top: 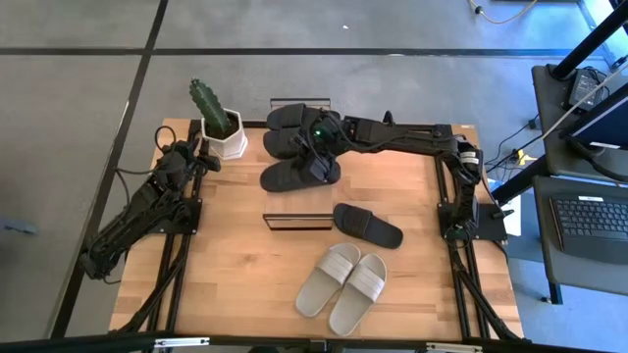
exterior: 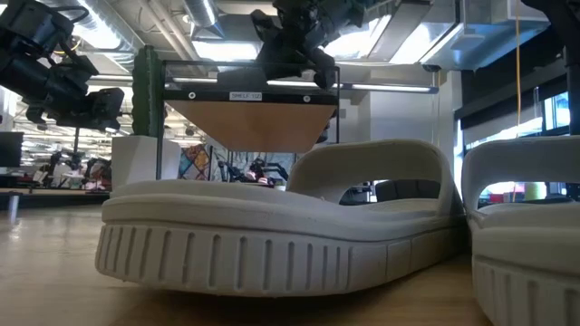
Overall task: Pick and place slides into the shelf
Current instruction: Put the right black slide on the shelf
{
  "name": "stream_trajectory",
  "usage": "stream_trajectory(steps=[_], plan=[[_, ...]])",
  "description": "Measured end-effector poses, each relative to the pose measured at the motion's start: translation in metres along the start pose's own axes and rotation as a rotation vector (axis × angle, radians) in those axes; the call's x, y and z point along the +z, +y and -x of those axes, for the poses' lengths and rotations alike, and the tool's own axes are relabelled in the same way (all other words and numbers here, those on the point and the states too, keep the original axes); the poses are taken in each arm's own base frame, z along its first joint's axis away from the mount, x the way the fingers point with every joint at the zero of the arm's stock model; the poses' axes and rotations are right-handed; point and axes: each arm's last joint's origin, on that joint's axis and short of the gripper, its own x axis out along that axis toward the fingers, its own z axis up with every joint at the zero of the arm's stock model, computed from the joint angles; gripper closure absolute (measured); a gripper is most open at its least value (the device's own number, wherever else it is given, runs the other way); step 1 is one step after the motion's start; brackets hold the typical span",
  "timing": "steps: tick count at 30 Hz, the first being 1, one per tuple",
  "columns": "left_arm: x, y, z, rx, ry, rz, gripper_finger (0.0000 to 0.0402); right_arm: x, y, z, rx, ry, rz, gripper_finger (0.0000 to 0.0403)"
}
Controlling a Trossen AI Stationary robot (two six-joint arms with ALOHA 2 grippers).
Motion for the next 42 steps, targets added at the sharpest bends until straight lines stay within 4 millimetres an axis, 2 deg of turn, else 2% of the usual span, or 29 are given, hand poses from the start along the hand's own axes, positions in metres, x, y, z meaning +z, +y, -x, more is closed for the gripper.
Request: stream_trajectory(steps=[16,26,42], plan=[[0.000,0.000,0.000,0.000,0.000,0.000,0.0254,-0.001,-0.003,0.000,-0.025,-0.015,-0.044,0.0334],[0.000,0.000,0.000,-0.001,-0.001,0.000,0.0254,-0.008,0.002,-0.016,0.007,-0.012,-0.054,0.0333],[0.000,0.000,0.000,0.000,-0.003,0.000,0.0254,-0.011,0.003,-0.017,0.015,-0.002,-0.034,0.0333]])
